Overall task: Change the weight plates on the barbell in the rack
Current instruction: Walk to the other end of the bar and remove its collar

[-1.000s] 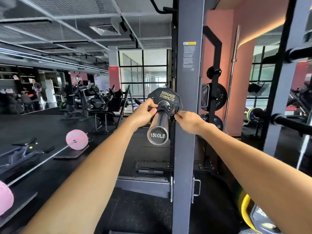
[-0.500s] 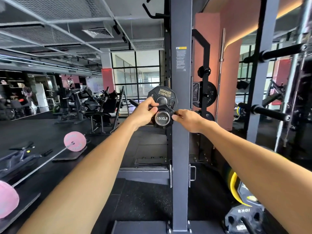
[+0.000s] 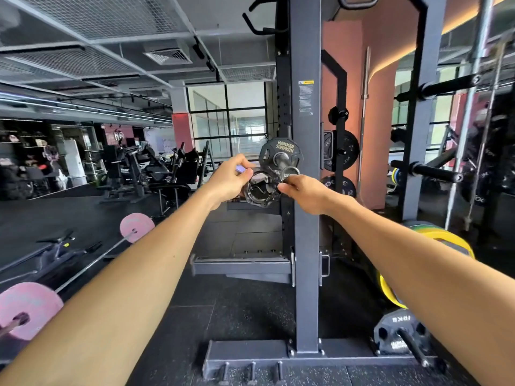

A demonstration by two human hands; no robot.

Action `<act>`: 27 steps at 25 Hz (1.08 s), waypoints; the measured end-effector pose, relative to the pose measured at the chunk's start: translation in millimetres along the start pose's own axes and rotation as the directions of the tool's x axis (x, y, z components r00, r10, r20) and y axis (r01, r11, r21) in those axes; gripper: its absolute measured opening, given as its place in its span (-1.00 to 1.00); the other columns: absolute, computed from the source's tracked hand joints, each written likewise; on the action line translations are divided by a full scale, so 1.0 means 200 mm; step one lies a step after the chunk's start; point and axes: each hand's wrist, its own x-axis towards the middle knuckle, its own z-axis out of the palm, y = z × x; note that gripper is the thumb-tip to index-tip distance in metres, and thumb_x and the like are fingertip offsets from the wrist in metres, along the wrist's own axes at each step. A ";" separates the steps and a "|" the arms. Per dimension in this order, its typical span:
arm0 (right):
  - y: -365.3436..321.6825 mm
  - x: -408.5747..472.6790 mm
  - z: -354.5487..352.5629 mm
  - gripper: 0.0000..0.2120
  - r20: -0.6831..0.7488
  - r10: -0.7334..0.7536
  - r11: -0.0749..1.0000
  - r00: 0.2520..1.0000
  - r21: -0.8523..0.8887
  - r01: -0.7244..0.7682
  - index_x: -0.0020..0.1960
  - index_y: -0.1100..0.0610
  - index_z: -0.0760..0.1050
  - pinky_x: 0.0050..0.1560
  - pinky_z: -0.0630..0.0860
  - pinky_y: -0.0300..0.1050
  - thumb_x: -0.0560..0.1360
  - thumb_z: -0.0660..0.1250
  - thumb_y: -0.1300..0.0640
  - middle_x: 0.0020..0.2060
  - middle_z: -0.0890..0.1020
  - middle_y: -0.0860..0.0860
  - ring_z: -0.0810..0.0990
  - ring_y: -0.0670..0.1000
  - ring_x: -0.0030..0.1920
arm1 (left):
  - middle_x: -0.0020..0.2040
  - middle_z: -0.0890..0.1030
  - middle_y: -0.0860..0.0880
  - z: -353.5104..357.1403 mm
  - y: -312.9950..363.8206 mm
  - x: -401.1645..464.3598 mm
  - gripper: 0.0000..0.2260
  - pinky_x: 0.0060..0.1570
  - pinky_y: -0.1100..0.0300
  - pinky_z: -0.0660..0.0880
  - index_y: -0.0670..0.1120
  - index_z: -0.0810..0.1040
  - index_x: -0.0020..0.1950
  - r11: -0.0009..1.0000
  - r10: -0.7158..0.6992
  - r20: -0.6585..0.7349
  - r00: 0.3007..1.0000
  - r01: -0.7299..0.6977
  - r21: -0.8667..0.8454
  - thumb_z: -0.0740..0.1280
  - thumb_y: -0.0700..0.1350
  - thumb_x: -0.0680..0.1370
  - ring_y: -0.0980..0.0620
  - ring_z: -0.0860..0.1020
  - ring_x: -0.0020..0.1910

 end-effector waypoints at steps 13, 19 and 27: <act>-0.18 0.49 0.50 -0.70 0.106 -0.136 0.990 0.985 0.052 0.131 -0.12 0.19 0.41 -0.14 0.29 -0.10 0.65 0.09 0.02 -0.17 0.53 0.12 0.47 0.13 -0.11 | 0.06 0.62 -0.25 -0.33 -0.53 0.04 -0.77 0.12 -0.21 0.53 0.15 0.50 -0.02 0.977 -0.212 -0.050 0.976 0.212 -0.011 0.34 -0.22 0.57 -0.22 0.62 -0.01; -0.02 0.90 0.72 -0.70 0.163 -0.146 0.989 0.976 0.064 0.137 -0.03 0.20 0.42 -0.09 0.30 -0.11 0.65 0.08 0.00 -0.16 0.47 0.09 0.44 0.10 -0.10 | 0.07 0.61 -0.27 -0.30 -0.83 0.34 -0.82 0.04 -0.11 0.61 -0.01 0.48 0.10 0.959 -0.277 -0.052 0.960 0.272 -0.075 0.29 -0.27 0.59 -0.17 0.64 0.04; 0.20 1.42 1.13 -0.63 0.254 -0.097 0.993 0.962 0.093 0.076 0.18 0.25 0.47 -0.09 0.34 -0.14 0.66 0.06 -0.01 -0.15 0.56 0.07 0.47 0.08 -0.14 | 0.07 0.62 -0.20 -0.23 -1.39 0.71 -0.80 -0.08 -0.11 0.64 -0.03 0.45 0.23 0.916 -0.384 -0.016 0.923 0.379 -0.133 0.27 -0.21 0.62 -0.16 0.65 -0.02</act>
